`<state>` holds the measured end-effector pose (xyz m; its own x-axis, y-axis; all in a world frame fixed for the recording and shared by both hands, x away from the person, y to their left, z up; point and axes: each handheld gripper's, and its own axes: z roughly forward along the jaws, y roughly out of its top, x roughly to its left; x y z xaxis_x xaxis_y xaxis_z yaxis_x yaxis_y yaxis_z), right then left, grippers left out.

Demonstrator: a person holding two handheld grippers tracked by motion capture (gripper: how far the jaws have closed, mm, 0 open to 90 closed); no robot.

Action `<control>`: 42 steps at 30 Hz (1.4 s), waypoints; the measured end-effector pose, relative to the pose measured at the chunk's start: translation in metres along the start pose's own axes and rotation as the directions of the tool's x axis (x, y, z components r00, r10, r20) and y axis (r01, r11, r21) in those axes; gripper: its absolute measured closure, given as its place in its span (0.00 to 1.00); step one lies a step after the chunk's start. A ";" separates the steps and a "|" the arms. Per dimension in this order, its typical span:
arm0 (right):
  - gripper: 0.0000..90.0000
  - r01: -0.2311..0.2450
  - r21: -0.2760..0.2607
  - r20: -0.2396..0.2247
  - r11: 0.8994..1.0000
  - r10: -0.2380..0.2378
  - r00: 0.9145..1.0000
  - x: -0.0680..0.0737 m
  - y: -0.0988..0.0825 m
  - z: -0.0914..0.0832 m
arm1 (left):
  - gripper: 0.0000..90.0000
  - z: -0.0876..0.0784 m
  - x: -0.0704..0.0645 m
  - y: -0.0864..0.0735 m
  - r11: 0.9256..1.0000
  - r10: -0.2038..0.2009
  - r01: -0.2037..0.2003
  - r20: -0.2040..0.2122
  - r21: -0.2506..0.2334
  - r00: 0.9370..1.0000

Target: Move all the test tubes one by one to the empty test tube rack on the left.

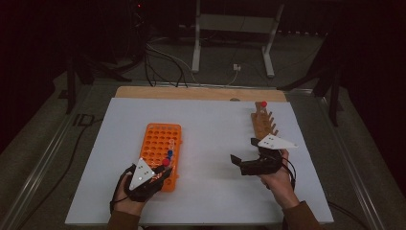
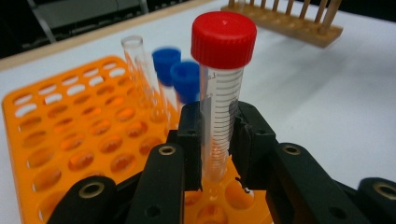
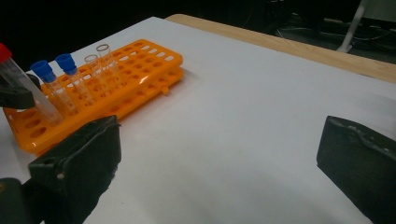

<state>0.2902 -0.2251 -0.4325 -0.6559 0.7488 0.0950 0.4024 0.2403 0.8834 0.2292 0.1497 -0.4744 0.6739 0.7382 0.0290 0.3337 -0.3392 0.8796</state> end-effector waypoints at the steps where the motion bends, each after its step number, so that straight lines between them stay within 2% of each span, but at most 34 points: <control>1: 0.00 0.001 0.001 -0.001 1.000 -0.001 1.000 0.000 0.000 0.000 | 0.83 0.001 0.000 -0.001 1.000 0.002 -0.002 0.001 0.012 1.000; 8: 0.00 0.003 0.001 -0.006 1.000 -0.003 1.000 0.000 0.000 0.001 | 0.83 0.010 -0.004 -0.004 0.996 0.032 -0.032 -0.002 0.080 0.999; 12: 0.00 -0.001 0.004 -0.006 1.000 0.001 1.000 -0.001 0.000 0.000 | 0.83 0.012 -0.002 -0.007 0.995 0.015 -0.015 0.002 0.099 1.000; 17: 0.00 -0.003 0.005 -0.009 1.000 0.003 1.000 -0.002 -0.001 0.001 | 0.82 0.013 -0.001 -0.007 0.994 0.011 -0.011 -0.002 0.109 1.000; 20: 0.00 -0.005 0.004 -0.008 1.000 0.005 1.000 -0.002 -0.001 0.001 | 0.74 0.014 -0.001 -0.008 0.992 0.015 -0.014 -0.007 0.127 1.000; 25: 0.00 -0.003 0.003 -0.004 1.000 0.003 1.000 -0.005 0.001 0.000 | 0.62 0.008 0.001 -0.004 0.997 -0.009 0.009 -0.006 0.080 1.000; 30: 0.00 -0.008 -0.003 0.002 1.000 0.008 1.000 -0.009 0.002 0.000 | 0.49 0.001 0.006 -0.002 0.999 -0.051 0.051 0.003 0.019 0.999; 36: 0.00 -0.003 -0.013 0.035 1.000 0.003 0.999 -0.018 0.009 -0.003 | 0.27 -0.004 0.015 0.000 0.993 -0.115 0.114 -0.014 -0.041 0.993; 42: 0.00 -0.011 -0.033 0.081 0.999 0.013 0.997 -0.035 0.020 -0.006 | 0.18 -0.009 0.021 0.001 0.985 -0.147 0.144 -0.032 -0.090 0.989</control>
<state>0.3172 -0.2506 -0.4157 -0.5966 0.7995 0.0695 0.3883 0.2119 0.8968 0.2379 0.1707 -0.4683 0.5961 0.7983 -0.0856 0.3662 -0.1754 0.9139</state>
